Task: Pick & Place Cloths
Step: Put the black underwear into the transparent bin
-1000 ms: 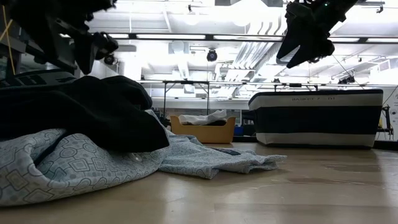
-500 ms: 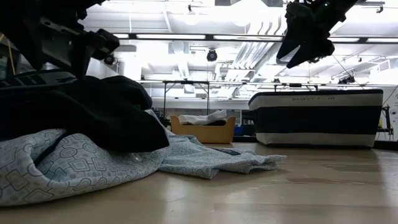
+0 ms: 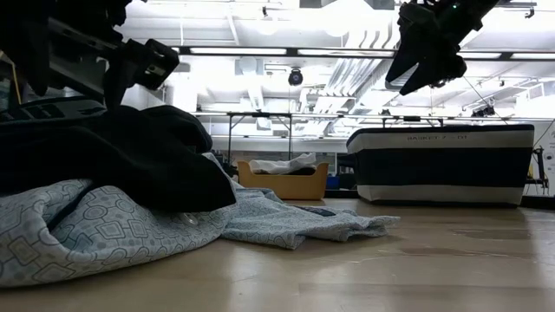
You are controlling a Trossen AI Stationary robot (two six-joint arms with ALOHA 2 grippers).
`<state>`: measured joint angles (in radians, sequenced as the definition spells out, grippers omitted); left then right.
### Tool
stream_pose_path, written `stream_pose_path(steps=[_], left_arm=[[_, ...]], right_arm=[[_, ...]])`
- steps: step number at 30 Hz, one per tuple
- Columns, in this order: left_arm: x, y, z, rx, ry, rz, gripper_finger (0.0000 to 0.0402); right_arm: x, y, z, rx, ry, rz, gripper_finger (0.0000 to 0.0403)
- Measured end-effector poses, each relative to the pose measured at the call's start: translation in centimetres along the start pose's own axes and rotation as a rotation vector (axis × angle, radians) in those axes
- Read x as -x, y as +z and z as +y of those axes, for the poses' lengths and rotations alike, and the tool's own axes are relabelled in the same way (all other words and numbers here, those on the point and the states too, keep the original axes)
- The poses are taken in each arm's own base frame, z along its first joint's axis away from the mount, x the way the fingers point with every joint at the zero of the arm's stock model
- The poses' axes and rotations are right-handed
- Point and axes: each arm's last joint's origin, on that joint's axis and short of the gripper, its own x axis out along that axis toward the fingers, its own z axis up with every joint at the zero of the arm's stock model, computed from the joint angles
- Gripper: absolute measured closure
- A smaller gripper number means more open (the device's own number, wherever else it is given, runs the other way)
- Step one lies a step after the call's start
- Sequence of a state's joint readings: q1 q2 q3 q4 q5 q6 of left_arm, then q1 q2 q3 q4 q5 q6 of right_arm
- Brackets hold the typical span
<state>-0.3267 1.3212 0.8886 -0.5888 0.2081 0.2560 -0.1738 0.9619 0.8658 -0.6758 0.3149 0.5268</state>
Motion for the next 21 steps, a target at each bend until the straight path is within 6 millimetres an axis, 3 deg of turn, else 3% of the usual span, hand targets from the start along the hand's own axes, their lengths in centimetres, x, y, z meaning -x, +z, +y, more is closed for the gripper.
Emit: stream_pose_path(steps=[10, 21], left_arm=[[-0.1, 0.2, 0.1, -0.005, 0.026, -0.011, 0.0168], [-3.7, 0.0, 0.9, 0.19, 0.033, 0.077, 0.0168]], right_arm=[[-1.0, -0.1, 0.3, 0.006, -0.009, 0.03, 0.0114], [-1.7, -0.5, 1.1, 0.049, 0.046, 0.092, 0.0114]])
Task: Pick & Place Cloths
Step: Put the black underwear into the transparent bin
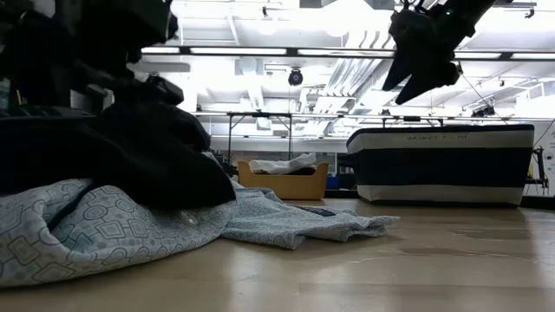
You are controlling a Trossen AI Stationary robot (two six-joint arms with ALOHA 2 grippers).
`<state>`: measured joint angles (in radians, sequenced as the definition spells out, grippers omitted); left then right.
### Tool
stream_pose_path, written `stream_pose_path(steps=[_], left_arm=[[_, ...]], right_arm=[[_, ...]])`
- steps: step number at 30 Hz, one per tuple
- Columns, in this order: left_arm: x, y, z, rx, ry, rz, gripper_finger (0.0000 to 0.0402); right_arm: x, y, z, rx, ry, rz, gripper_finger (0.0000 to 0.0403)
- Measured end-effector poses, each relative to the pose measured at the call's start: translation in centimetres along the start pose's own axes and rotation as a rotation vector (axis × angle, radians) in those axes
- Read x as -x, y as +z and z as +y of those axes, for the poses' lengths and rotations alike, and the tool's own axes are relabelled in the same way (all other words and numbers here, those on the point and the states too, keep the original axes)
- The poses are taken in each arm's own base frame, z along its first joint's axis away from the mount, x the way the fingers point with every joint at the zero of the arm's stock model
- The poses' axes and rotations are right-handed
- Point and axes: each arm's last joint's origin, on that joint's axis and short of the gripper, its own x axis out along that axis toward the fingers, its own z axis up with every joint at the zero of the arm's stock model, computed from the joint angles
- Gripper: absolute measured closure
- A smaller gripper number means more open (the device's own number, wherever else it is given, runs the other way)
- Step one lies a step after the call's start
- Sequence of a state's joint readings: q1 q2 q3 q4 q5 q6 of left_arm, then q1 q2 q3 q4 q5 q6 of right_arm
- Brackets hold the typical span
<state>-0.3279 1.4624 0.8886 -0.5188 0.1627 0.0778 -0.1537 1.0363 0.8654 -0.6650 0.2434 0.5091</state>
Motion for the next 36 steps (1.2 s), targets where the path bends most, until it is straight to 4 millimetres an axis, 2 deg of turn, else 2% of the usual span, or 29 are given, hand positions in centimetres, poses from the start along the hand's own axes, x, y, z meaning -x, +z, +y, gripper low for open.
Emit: stream_pose_path(steps=[5, 7, 10, 14, 19, 24, 28, 31, 36], left_arm=[[-1.6, -0.2, 0.3, 0.079, 0.033, 0.055, 0.0171], [-1.9, -0.2, 0.5, 0.095, 0.053, 0.065, 0.0187], [-1.9, -0.2, 0.5, 0.119, 0.074, 0.06, 0.0248], [-1.1, 0.6, 0.5, 0.16, 0.088, 0.024, 0.0371], [0.7, 2.4, 0.3, 0.238, 0.09, 0.0, 0.0385], [4.0, 4.6, -0.4, 0.227, 0.162, 0.049, 0.0394], [7.6, 6.2, -1.0, 0.21, 0.271, 0.086, 0.0394], [10.8, 6.9, -1.3, 0.19, 0.496, 0.107, 0.0394], [16.2, 7.0, -1.3, 0.253, 1.03, 0.068, 0.0394]], right_arm=[[0.1, -0.3, 0.5, 0.038, 0.025, 0.016, 0.0114], [0.2, -0.5, 0.7, 0.049, 0.032, 0.023, 0.0114], [0.3, -0.8, 1.1, 0.067, 0.049, 0.026, 0.0114], [0.5, -1.1, 1.7, 0.09, 0.074, 0.033, 0.0114], [0.8, -1.6, 2.4, 0.095, 0.102, 0.041, 0.0114], [1.1, -2.0, 3.1, 0.12, 0.128, 0.047, 0.0114], [1.2, -2.2, 3.4, 0.133, 0.133, 0.044, 0.0114], [1.3, -2.4, 3.5, 0.13, 0.119, 0.03, 0.0114], [1.5, -2.5, 3.7, 0.13, 0.104, 0.011, 0.0114]])
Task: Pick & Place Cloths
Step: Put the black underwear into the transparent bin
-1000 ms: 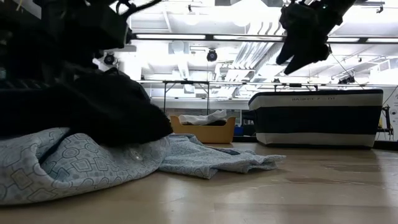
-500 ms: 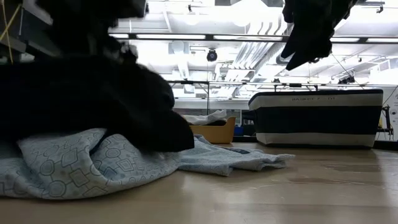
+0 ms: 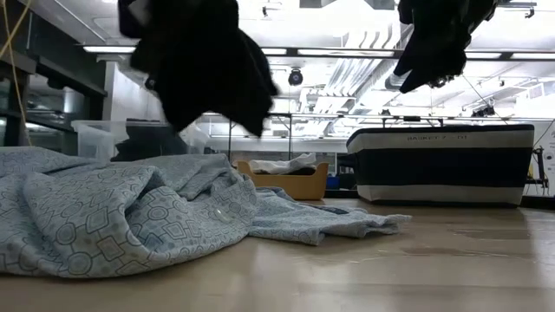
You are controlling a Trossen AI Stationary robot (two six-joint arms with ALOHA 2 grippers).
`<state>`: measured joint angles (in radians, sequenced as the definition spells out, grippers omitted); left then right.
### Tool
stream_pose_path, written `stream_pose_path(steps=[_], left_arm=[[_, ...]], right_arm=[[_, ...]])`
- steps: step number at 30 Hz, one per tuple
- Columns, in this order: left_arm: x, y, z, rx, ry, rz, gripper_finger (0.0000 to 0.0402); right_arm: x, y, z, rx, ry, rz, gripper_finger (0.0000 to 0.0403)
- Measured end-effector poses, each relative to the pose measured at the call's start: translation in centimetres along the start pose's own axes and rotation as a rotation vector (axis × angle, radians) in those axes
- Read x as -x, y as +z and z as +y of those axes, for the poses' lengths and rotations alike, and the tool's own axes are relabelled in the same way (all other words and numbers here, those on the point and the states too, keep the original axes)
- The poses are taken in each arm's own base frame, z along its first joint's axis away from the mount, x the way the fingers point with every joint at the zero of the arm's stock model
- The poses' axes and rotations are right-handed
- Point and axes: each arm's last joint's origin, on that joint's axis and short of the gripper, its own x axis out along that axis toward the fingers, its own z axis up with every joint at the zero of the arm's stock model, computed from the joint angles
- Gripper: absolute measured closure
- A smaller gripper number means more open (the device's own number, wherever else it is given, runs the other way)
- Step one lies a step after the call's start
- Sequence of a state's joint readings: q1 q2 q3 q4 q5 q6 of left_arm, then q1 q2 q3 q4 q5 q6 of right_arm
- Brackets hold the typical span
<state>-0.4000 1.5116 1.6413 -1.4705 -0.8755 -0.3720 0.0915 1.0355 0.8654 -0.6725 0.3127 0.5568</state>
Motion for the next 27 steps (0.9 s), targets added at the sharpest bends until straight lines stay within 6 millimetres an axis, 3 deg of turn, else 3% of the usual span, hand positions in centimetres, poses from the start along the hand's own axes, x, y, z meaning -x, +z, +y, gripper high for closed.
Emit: stream_pose_path(steps=[8, 19, 27], left_arm=[[1.6, -1.0, 6.2, 0.329, 0.368, -0.151, 0.0394], [-2.5, -4.7, 14.5, 0.583, 0.696, 0.075, 0.0394], [-6.3, -7.8, 17.2, 0.649, 0.855, 0.306, 0.0394]], right_arm=[[0.1, 0.0, 0.3, 0.001, 0.015, -0.018, 0.0114], [0.1, 0.1, 0.4, -0.014, 0.012, -0.028, 0.0114], [0.1, 0.2, 0.3, -0.015, 0.001, -0.037, 0.0114]])
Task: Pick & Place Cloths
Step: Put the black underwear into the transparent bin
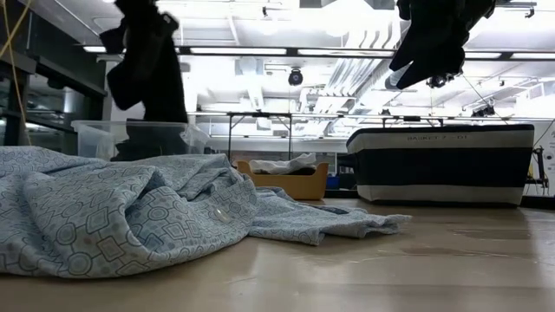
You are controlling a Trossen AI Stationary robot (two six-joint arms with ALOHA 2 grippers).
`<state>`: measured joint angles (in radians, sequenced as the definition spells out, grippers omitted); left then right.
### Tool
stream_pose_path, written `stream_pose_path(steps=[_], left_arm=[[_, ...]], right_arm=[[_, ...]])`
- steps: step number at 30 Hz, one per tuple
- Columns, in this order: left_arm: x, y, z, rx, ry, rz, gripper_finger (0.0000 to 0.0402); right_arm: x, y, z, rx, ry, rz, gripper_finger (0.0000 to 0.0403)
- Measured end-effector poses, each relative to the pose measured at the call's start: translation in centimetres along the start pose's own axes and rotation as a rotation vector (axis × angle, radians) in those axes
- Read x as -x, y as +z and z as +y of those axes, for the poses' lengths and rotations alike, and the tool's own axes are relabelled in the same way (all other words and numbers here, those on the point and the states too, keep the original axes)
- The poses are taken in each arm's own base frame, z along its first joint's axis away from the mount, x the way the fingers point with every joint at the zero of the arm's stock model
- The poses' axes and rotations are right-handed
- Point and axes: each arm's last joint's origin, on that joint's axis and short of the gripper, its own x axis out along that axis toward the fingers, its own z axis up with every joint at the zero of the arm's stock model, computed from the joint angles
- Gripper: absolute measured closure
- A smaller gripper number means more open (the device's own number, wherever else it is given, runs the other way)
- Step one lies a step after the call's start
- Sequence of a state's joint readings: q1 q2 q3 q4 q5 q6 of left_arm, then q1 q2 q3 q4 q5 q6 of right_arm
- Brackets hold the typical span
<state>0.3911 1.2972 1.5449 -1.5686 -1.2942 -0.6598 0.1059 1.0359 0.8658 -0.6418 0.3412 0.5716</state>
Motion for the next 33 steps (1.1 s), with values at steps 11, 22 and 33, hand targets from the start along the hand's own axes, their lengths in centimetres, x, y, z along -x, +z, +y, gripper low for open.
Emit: stream_pose_path(steps=[11, 22, 33], left_arm=[[-5.3, -1.7, -3.8, -0.031, 0.017, 0.131, 0.0394], [-9.8, -1.9, -4.4, 0.061, -0.326, 0.294, 0.0394], [-12.6, -2.9, -5.8, 0.086, -0.491, 0.476, 0.0394]], right_arm=[[0.0, 0.0, 0.0, 0.0, 0.0, 0.0, 0.0114], [0.0, 0.0, 0.0, 0.0, 0.0, 0.001, 0.0114], [0.0, 0.0, 0.0, 0.0, 0.0, 0.001, 0.0114]])
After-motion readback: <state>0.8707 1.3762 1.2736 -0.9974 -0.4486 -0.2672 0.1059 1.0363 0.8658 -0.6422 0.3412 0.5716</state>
